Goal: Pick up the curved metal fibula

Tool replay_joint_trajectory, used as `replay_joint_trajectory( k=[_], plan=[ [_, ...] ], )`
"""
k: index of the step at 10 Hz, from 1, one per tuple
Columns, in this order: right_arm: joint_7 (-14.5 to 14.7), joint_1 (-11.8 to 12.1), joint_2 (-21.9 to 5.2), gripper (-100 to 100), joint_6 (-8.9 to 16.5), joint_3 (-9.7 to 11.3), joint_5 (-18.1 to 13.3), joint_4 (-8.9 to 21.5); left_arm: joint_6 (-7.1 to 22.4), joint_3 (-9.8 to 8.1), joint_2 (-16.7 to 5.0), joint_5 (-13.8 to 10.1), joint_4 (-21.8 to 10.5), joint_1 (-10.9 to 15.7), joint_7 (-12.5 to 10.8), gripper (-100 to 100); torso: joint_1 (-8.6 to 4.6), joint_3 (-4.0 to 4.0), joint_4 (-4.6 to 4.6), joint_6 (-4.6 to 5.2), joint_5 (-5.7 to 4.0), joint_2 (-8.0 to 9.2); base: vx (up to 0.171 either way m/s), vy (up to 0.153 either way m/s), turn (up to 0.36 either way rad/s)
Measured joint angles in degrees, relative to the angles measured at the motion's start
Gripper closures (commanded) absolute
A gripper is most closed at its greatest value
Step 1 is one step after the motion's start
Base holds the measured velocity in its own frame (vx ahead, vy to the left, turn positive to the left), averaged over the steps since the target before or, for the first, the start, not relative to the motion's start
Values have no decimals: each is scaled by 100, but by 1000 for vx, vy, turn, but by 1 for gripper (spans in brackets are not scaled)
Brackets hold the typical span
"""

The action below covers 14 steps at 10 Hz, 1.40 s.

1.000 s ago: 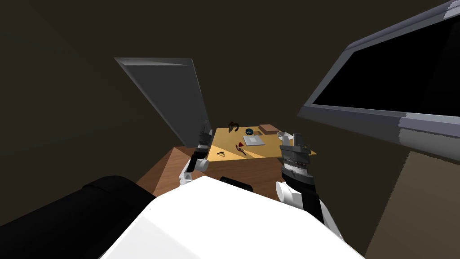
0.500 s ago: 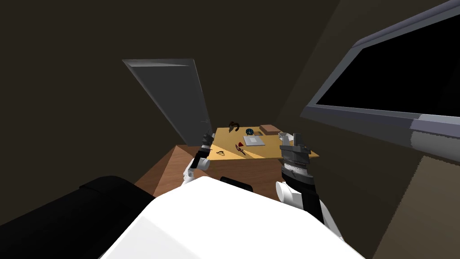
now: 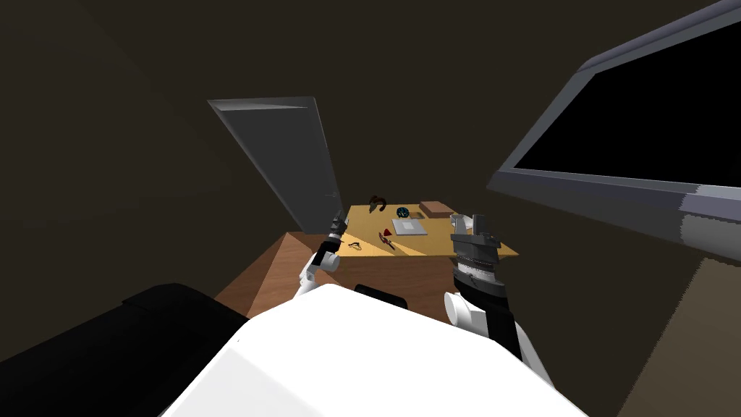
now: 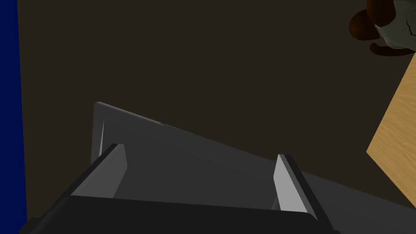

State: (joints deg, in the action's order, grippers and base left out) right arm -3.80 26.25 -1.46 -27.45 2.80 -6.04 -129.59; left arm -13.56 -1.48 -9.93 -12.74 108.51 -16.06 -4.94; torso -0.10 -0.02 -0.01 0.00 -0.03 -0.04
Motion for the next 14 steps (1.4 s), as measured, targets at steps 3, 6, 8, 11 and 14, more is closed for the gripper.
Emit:
replay_joint_trajectory(
  k=[3,6,8,11,14],
  plan=[
    [0,0,0,0,0,0,0,0,276,15,-25,-116,-542,253,-16,-100,4,0,0,0,1,0,-2,-20,63],
    [0,0,0,0,0,0,0,0,636,12,-1,-192,-909,421,-14,-100,8,-1,0,1,1,-1,3,-7,48],
    [0,0,0,0,0,0,0,0,794,21,-80,-280,-1165,487,-70,-100,13,0,0,0,3,0,3,2,41],
    [0,0,0,0,0,0,0,0,1148,45,-1,-352,-1659,730,-71,-100,16,-2,-1,0,3,-3,8,12,61],
    [0,0,-1,0,0,0,0,0,1526,49,-15,-469,-2134,966,-146,-100,23,-4,-2,1,5,-6,17,30,52]
  ],
)
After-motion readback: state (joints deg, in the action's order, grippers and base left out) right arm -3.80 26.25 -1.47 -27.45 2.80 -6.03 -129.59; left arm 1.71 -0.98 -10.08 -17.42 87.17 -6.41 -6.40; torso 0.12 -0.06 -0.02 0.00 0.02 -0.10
